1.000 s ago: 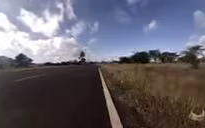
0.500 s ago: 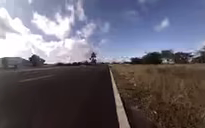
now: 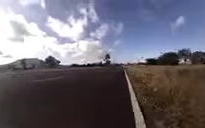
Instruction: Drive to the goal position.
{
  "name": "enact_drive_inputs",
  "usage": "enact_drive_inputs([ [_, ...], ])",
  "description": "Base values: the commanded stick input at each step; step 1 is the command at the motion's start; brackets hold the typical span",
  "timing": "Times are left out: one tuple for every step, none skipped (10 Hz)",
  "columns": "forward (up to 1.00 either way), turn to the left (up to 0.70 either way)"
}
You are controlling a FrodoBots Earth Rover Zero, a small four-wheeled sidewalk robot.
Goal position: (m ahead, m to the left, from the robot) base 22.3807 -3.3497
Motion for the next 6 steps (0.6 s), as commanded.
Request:
enact_drive_inputs([
  [0.7,0.0],
  [0.7,0.0],
  [0.7,0.0],
  [0.7,0.0],
  [0.7,0.0],
  [0.7,-0.11],
])
